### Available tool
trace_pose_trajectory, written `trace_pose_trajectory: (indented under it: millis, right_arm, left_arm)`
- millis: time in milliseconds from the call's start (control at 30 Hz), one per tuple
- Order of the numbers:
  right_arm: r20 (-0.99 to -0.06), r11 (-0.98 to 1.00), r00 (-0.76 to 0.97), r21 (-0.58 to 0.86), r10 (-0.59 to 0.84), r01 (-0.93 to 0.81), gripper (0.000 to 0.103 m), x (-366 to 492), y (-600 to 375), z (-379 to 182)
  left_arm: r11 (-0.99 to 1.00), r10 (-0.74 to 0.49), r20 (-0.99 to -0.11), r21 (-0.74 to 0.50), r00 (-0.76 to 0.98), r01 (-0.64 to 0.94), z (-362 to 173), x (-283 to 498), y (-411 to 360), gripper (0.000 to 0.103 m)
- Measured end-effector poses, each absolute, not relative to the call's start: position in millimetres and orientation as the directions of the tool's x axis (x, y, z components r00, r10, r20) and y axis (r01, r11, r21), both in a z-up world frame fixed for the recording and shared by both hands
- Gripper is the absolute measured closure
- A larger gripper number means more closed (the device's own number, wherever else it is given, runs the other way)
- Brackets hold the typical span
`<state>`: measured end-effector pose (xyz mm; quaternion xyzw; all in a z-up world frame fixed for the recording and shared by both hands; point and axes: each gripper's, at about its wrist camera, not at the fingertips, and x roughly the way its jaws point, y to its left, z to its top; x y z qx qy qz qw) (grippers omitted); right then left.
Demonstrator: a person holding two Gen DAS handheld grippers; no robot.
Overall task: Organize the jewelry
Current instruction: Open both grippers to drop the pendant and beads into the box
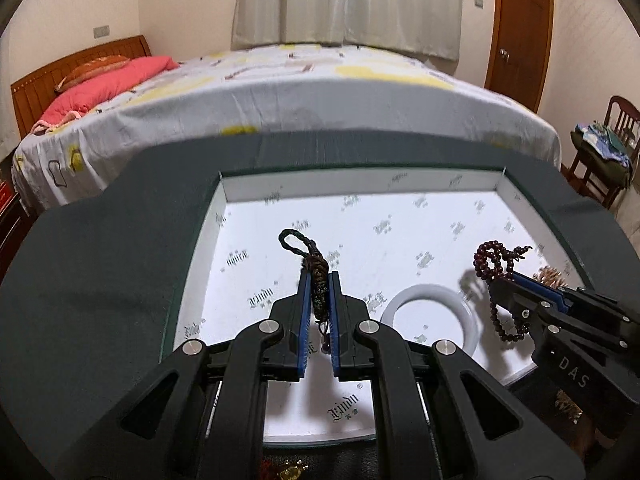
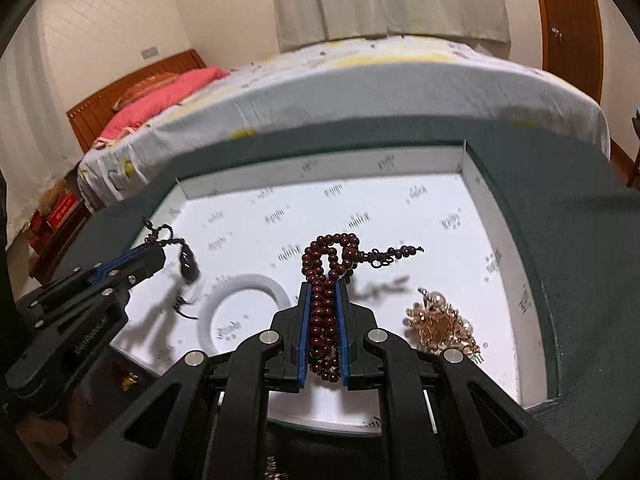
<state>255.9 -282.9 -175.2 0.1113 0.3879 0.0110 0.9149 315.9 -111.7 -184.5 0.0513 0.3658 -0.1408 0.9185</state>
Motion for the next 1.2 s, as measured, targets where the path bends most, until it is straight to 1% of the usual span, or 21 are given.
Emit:
trace_pose_trajectory:
  millis: [100, 200, 233, 267, 300, 333, 367, 433, 533, 600, 667, 767, 867, 1033, 1200]
  right_arm:
    - [-0.715, 0.972, 0.69, 0.225, 0.111, 0.076, 0.091, 259, -285, -176]
    - [-0.724, 0.969, 0.68, 0.233, 0.119, 0.078, 0.084, 260, -287, -178]
    - [-0.724, 0.968, 0.679, 0.238, 0.122, 0.081, 0.072, 259, -288, -178]
    - [-0.72, 0.967, 0.683, 0.24, 0.12, 0.082, 0.058, 259, -289, -178]
    - [-0.714, 0.967, 0.69, 0.239, 0.118, 0.083, 0.054, 258, -289, -177]
    - [-0.711, 0.968, 0.693, 0.239, 0.119, 0.079, 0.053, 258, -289, -176]
    - [-0.71, 0.969, 0.694, 0.237, 0.122, 0.073, 0.053, 258, -288, -175]
    - [-0.707, 0.97, 0.697, 0.234, 0.12, 0.071, 0.053, 259, -288, -174]
    - [-0.692, 0.967, 0.711, 0.246, 0.125, 0.069, 0.052, 256, -289, -168]
    - [-0.671, 0.965, 0.73, 0.253, 0.127, 0.065, 0.052, 251, -292, -159]
    - [-0.645, 0.969, 0.755, 0.242, 0.119, 0.054, 0.052, 242, -291, -147]
    - [-0.608, 0.972, 0.787, 0.231, 0.105, 0.049, 0.052, 227, -292, -132]
    - [-0.572, 0.976, 0.816, 0.215, 0.088, 0.046, 0.052, 205, -292, -118]
    - [-0.556, 0.976, 0.827, 0.214, 0.087, 0.041, 0.052, 175, -293, -112]
    - [-0.556, 0.977, 0.827, 0.207, 0.081, 0.043, 0.052, 142, -294, -115]
  left_arm:
    - [0.954, -0.223, -0.713, -0.021, 0.665, 0.298, -192, 320, -113, 0.094]
    - [0.958, -0.219, -0.72, -0.03, 0.658, 0.286, -197, 321, -111, 0.092]
    - [0.958, -0.218, -0.721, -0.029, 0.658, 0.286, -198, 321, -111, 0.087]
    - [0.958, -0.216, -0.722, -0.027, 0.657, 0.285, -198, 321, -111, 0.074]
    - [0.959, -0.213, -0.721, -0.026, 0.66, 0.281, -198, 321, -110, 0.067]
    - [0.961, -0.213, -0.716, -0.03, 0.664, 0.275, -198, 320, -109, 0.055]
    - [0.962, -0.216, -0.711, -0.036, 0.67, 0.272, -197, 319, -108, 0.052]
    - [0.961, -0.219, -0.71, -0.037, 0.67, 0.274, -196, 318, -108, 0.051]
    - [0.96, -0.223, -0.705, -0.039, 0.673, 0.277, -192, 315, -107, 0.043]
    - [0.96, -0.23, -0.696, -0.046, 0.68, 0.277, -187, 311, -104, 0.039]
    - [0.96, -0.234, -0.682, -0.052, 0.693, 0.274, -180, 306, -102, 0.032]
    - [0.962, -0.235, -0.651, -0.05, 0.722, 0.268, -167, 294, -97, 0.026]
    - [0.963, -0.231, -0.616, -0.035, 0.753, 0.267, -153, 275, -93, 0.025]
    - [0.965, -0.205, -0.564, 0.02, 0.8, 0.261, -140, 243, -88, 0.025]
    - [0.972, -0.177, -0.555, 0.033, 0.813, 0.234, -141, 204, -70, 0.025]
